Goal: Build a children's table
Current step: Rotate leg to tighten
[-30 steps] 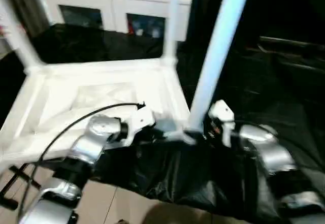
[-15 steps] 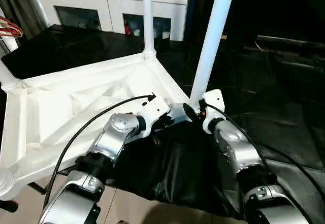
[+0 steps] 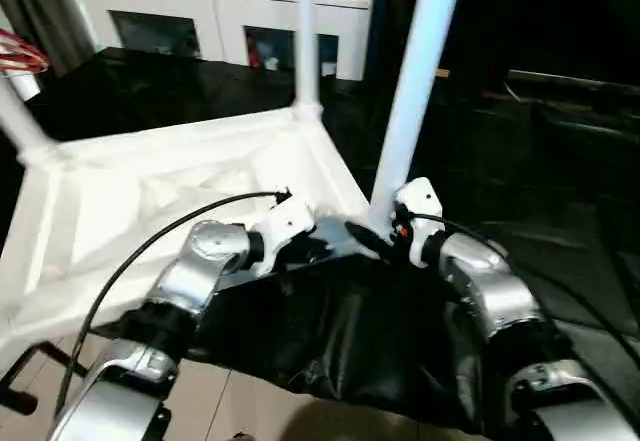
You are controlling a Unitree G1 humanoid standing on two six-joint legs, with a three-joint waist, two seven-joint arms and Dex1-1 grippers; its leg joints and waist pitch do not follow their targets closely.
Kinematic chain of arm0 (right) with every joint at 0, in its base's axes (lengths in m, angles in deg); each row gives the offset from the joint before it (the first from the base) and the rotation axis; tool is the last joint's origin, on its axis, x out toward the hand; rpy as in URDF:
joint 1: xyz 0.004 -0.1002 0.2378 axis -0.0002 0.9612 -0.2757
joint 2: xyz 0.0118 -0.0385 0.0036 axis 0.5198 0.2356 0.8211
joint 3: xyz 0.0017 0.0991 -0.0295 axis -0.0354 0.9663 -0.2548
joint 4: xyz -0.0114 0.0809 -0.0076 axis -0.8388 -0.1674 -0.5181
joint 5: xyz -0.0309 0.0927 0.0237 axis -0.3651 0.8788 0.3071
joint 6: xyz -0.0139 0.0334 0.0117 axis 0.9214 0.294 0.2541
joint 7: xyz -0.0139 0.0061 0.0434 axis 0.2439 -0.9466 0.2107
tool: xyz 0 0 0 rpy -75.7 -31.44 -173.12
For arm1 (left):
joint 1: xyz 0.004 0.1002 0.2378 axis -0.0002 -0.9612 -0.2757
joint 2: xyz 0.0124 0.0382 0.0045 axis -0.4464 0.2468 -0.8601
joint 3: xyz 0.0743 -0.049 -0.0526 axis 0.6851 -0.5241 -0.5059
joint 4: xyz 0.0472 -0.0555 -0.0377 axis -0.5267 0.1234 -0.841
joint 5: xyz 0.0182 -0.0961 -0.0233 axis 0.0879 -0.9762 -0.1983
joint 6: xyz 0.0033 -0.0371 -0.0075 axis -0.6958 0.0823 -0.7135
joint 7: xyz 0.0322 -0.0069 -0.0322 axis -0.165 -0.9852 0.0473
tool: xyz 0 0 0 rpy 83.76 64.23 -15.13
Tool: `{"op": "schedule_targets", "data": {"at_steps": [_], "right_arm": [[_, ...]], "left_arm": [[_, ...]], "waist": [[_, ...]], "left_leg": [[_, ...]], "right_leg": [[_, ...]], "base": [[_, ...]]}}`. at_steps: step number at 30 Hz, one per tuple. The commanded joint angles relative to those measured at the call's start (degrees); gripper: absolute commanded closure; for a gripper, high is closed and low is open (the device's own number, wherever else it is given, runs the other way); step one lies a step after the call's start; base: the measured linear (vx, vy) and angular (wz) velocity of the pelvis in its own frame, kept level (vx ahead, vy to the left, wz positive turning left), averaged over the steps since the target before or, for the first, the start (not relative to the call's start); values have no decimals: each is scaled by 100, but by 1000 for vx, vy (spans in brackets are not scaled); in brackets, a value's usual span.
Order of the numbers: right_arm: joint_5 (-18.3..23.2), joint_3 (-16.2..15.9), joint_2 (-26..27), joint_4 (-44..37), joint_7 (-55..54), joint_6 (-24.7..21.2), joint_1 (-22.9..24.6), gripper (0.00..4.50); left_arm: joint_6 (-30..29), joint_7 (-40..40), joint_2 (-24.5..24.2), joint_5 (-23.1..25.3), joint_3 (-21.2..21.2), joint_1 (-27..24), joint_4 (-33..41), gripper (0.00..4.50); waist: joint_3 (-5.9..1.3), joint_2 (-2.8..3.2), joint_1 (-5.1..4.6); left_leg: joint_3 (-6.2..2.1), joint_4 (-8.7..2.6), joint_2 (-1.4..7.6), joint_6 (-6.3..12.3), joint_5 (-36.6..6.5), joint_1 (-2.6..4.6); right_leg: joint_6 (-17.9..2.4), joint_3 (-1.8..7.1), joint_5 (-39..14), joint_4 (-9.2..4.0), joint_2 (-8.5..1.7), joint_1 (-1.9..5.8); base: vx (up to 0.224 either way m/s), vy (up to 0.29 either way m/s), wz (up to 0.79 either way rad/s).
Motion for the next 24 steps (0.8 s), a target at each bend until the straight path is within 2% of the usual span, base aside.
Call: {"op": "schedule_targets", "data": {"at_steps": [1, 3, 8, 10, 15, 17, 24], "right_arm": [[85, -188, -188, -266, 681, -5, -10, 63], [123, -259, -345, -339, 1023, -13, 27, 63], [223, -482, -721, -549, 1952, -48, 137, 63], [246, -553, -828, -626, 2192, -79, 168, 89], [196, -636, -953, -669, 2390, -41, 187, 121], [182, -645, -968, -659, 2407, -26, 184, 136], [247, -649, -961, -845, 2445, -86, 334, 178]], "left_arm": [[394, -361, 36, -396, -3, 38, 272, 450], [415, -579, -48, -471, 20, 16, 308, 450], [410, -1155, -296, -559, 79, -33, 389, 450], [418, -1305, -359, -594, 69, -48, 418, 450], [355, -1567, -470, -691, 104, -92, 526, 450], [355, -1582, -485, -700, 112, -92, 529, 450], [383, -1460, -394, -669, 64, -85, 530, 450]], "waist": [[-418, -37, 22], [-415, -42, 26], [-418, -50, 109], [-420, -43, 130], [-415, -49, 130], [-413, -47, 129], [-423, -48, 135]], "left_leg": [[-143, -341, 302, 425, -914, 83], [-142, -339, 303, 420, -917, 85], [-134, -331, 306, 442, -858, 86], [-138, -335, 312, 439, -875, 88], [-140, -339, 311, 394, -914, 88], [-143, -342, 305, 366, -938, 92], [-145, -338, 308, 389, -853, 86]], "right_leg": [[-1072, 365, -1127, -433, -542, 325], [-1054, 369, -1157, -437, -543, 317], [-1011, 368, -1273, -440, -543, 304], [-1011, 362, -1276, -440, -541, 303], [-1032, 361, -1334, -445, -551, 298], [-997, 360, -1442, -457, -547, 297], [-991, 362, -1303, -441, -541, 302]], "base": [[0, 0, 0], [0, 0, 0], [0, 0, 0], [0, 0, 0], [0, 0, 0], [0, 0, 0], [0, 0, 0]]}}
